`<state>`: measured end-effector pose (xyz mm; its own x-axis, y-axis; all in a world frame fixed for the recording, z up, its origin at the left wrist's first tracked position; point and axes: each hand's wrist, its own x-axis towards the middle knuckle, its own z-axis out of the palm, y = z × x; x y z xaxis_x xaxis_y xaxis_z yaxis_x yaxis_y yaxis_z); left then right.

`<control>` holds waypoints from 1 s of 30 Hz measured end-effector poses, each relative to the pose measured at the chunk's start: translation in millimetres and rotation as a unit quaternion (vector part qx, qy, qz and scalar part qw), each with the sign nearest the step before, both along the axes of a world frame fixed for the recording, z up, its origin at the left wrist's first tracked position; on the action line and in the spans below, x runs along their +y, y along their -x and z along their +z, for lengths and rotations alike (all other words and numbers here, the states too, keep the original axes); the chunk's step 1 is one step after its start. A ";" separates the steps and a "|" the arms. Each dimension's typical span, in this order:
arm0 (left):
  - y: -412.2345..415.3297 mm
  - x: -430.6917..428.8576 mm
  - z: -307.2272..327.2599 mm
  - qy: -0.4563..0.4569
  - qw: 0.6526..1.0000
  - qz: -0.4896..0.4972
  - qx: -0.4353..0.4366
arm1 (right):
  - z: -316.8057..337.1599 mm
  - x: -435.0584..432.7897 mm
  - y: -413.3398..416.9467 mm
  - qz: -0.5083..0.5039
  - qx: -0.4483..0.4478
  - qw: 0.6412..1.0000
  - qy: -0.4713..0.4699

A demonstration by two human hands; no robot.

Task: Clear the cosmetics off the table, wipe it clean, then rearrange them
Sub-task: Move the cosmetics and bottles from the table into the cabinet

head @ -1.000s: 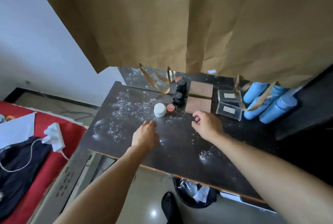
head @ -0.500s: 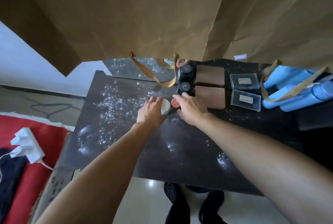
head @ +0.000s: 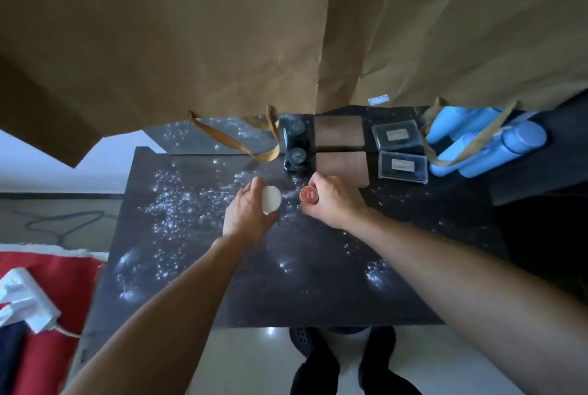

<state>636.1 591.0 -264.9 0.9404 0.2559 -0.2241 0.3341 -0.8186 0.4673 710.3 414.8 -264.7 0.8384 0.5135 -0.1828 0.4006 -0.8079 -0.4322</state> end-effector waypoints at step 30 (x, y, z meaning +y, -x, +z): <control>-63.3 -501.8 93.2 0.004 0.976 -0.172 -0.136 | 69.1 -525.5 -17.2 -0.286 -0.142 0.946 -0.059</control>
<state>699.4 89.2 -171.7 0.9953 -0.0861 0.0444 -0.0967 -0.8567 0.5067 727.5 -110.8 -195.6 0.9919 -0.0368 0.1214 0.0252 -0.8807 -0.4731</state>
